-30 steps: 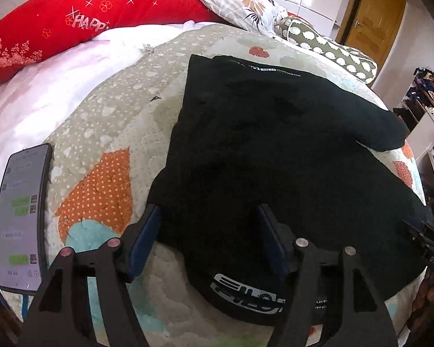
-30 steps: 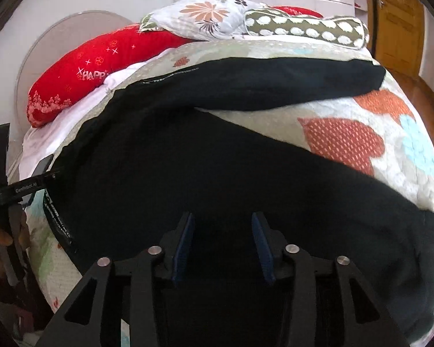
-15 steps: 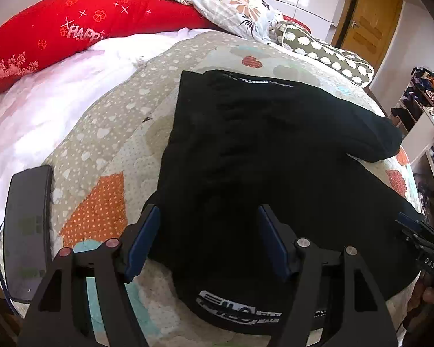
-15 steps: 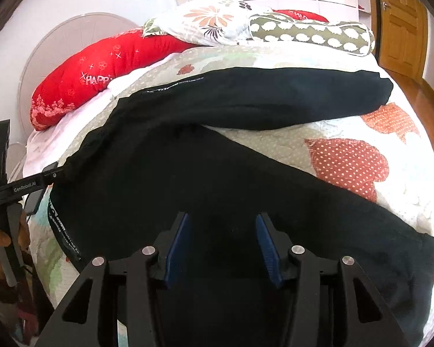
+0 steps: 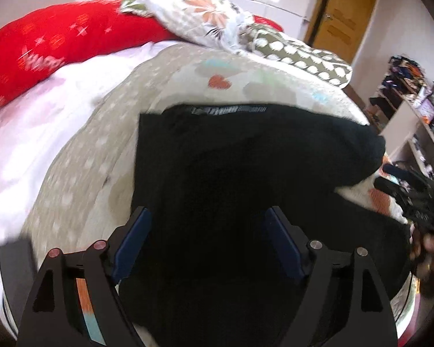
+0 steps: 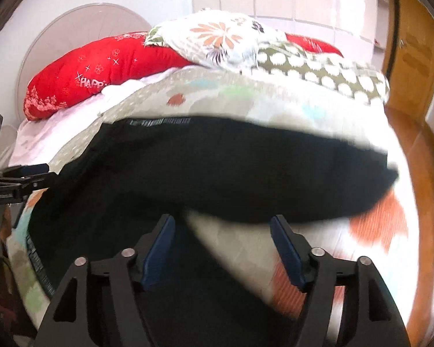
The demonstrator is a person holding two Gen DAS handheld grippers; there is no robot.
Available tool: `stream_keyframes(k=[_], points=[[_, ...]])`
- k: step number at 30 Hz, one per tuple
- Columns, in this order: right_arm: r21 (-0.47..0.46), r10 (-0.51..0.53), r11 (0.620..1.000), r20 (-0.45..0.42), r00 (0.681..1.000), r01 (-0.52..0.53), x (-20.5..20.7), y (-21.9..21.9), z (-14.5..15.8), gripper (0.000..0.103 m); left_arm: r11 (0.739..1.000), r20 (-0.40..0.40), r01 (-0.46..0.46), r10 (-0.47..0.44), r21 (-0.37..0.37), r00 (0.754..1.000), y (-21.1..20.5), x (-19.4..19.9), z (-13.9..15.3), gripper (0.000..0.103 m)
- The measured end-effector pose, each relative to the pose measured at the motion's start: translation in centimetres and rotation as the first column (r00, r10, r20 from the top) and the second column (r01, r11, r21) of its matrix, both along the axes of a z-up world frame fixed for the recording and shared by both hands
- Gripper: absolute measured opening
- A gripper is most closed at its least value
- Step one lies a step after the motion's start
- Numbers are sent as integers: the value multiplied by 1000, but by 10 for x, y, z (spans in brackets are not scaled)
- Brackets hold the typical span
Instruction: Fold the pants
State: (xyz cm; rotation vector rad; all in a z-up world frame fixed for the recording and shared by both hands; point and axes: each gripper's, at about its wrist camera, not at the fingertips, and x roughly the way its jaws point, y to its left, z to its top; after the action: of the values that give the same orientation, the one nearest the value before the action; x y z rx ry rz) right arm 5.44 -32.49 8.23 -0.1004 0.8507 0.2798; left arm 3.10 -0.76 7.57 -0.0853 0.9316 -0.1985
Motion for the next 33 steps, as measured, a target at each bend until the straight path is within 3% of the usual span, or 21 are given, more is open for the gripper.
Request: stream_keyframes(k=[5, 12, 18, 23, 26, 27, 28, 29, 30, 31, 32, 33], points=[[-76, 55, 996, 22, 998, -53, 63, -3, 7, 76, 997, 3, 80, -80, 5, 997, 4, 66, 4, 84], [-158, 145, 976, -31, 989, -148, 144, -6, -20, 76, 990, -78, 141, -139, 10, 987, 8, 145, -21, 84], [-171, 255, 947, -118, 960, -272, 179, -4, -42, 77, 965, -147, 263, -256, 26, 955, -2, 181, -44, 84], [-203, 282, 927, -176, 943, -315, 202, -1, -58, 80, 941, -196, 311, -283, 132, 939, -18, 204, -62, 84], [-190, 296, 922, -211, 932, -336, 210, 0, -67, 78, 927, -199, 338, -304, 164, 932, -28, 209, -67, 93], [-178, 296, 925, -217, 930, -335, 211, -1, -67, 76, 921, -208, 344, -307, 180, 929, -29, 209, -69, 96], [-155, 301, 928, -221, 928, -338, 211, -2, -65, 57, 919, -213, 347, -306, 190, 928, -32, 209, -70, 96], [-124, 312, 931, -221, 924, -343, 211, -3, -63, 23, 919, -213, 345, -304, 193, 929, -32, 209, -70, 95], [-115, 314, 932, -212, 925, -343, 208, -3, -61, 10, 919, -210, 344, -304, 193, 929, -33, 207, -68, 89], [-123, 319, 930, -200, 926, -347, 204, -1, -60, 6, 918, -206, 357, -321, 173, 924, -33, 203, -66, 67], [-157, 326, 923, -174, 929, -353, 195, 3, -59, 4, 915, -194, 376, -346, 144, 918, -34, 197, -61, 54], [-177, 329, 918, -159, 931, -355, 189, 6, -57, 4, 915, -169, 373, -347, 154, 922, -33, 191, -56, 34]])
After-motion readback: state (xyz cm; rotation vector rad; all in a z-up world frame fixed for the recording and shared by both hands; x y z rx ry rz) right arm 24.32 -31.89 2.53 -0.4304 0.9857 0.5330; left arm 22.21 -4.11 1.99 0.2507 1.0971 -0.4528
